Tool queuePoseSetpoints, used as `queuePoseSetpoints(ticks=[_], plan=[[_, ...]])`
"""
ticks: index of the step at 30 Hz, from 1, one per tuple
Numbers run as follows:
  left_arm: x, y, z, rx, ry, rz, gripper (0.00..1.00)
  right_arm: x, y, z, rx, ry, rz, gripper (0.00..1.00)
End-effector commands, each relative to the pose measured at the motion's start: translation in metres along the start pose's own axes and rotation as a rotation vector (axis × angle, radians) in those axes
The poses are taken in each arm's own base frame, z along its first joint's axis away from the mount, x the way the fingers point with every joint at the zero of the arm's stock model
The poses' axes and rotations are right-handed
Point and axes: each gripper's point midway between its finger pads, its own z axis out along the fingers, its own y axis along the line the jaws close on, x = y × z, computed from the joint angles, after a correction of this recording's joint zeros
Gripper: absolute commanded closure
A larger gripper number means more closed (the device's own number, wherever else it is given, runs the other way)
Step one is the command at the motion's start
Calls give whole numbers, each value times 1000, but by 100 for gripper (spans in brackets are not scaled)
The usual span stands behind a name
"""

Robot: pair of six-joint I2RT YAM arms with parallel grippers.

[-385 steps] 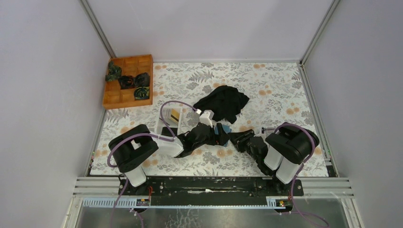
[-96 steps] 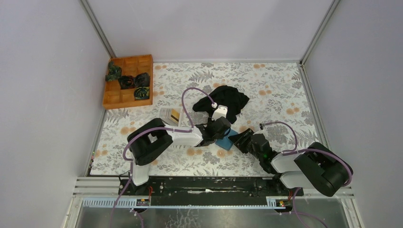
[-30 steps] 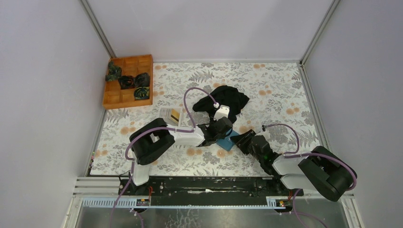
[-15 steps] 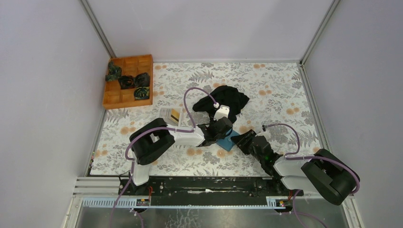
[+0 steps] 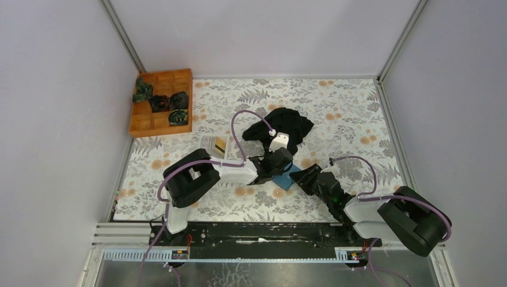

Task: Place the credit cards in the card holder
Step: Close the card holder at the center of the board.

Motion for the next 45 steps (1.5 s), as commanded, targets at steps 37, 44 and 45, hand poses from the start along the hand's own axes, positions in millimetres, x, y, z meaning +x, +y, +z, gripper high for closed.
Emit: queuePoseSetpoints(ticks=[37,44,45], plan=[[68,5,-1,-13,183,82,56,-5,5,-6,-8,-58,-66,51],[70,3,-2,-7,184,86,56,-3,6,-3,-7,-53,-69,51],[71,2,-2,-6,185,87,56,-3,7,-3,-8,-53,-71,52]])
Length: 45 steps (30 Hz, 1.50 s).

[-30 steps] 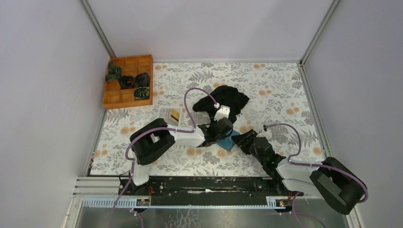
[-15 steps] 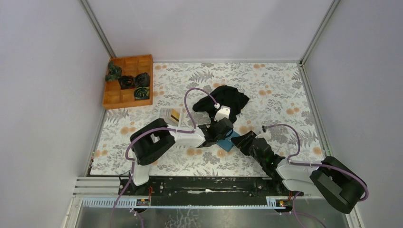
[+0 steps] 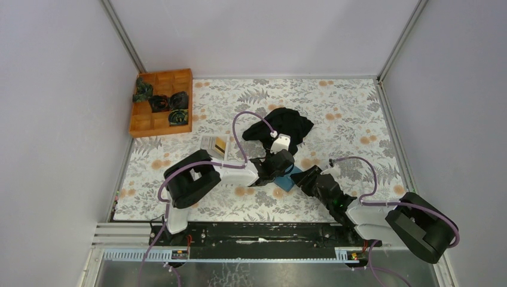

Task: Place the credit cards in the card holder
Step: Close the card holder at the center of the board.

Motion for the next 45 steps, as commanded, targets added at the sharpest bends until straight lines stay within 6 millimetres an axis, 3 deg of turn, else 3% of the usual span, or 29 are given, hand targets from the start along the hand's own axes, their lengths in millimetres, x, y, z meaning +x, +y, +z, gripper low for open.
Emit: queuePoseSetpoints(ticks=[1,16,23,41,43,45], plan=[[69,9,0,-15,191,83,56,-4,10,3,-23,-24,-7,51],[70,5,1,-11,193,90,56,1,13,5,-28,-9,-13,52],[70,6,1,-18,192,95,56,2,5,2,-12,-10,-13,52],[72,5,2,-14,195,93,56,9,-12,1,30,1,7,69],[72,6,2,-18,195,95,56,9,-11,2,27,3,7,66],[70,7,1,-22,189,95,56,8,-7,2,12,1,2,57]])
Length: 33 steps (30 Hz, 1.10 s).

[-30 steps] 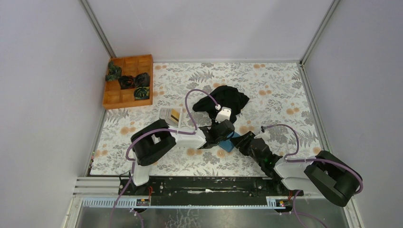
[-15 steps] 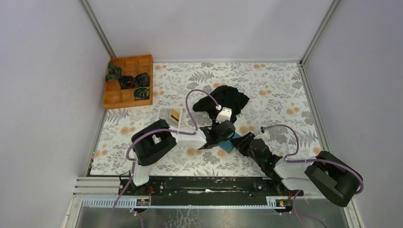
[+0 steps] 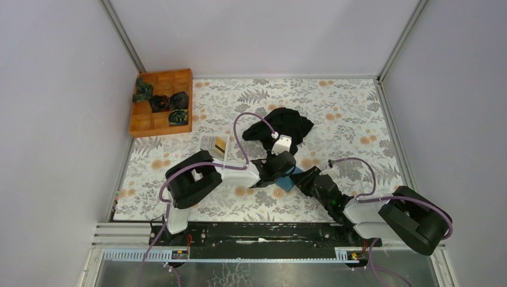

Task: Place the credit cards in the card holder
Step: Close the card holder at the center of the board, then reset both arms

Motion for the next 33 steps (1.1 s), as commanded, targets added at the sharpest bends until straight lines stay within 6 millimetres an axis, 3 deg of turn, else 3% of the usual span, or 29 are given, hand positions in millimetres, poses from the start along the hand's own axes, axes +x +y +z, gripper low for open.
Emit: queuePoseSetpoints(ticks=[1,5,15,24,33], plan=[[68,13,0,-19,199,98,56,2,-4,-3,-1,-2,-31,53],[54,20,-5,-47,165,74,50,-6,5,-2,12,-24,-94,41],[4,42,-32,-77,-4,-42,29,-28,16,-5,81,-76,-239,34],[-40,49,-81,25,-203,-139,25,-45,26,-7,144,-103,-404,19],[-80,58,-132,38,-385,-156,15,-86,42,-16,257,-205,-619,10]])
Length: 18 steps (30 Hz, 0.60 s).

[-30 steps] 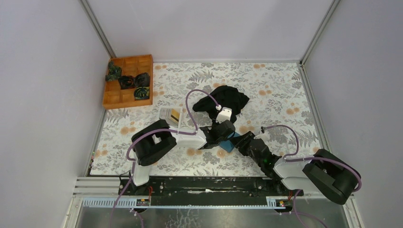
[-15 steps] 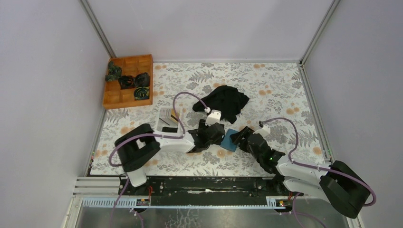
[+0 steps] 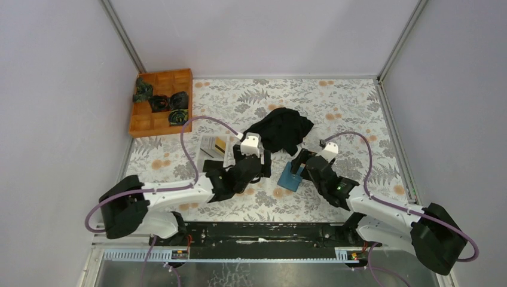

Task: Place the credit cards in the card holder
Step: Reset both arms

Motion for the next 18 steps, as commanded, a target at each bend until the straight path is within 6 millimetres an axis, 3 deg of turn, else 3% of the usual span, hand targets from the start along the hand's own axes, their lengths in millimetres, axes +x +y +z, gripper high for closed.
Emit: queuePoseSetpoints(ticks=[1,4,10,18], plan=[[-39,3,-17,-17,-153,-30,15,-41,-8,-8,106,-110,-154,8],[-46,13,-25,-42,-204,-50,1,-60,-20,-16,188,-168,-197,1],[-47,31,-27,-110,-271,-52,0,-80,-31,-32,235,-249,-168,1],[-47,42,-31,-132,-309,-23,0,-95,-44,-45,268,-338,-89,1]])
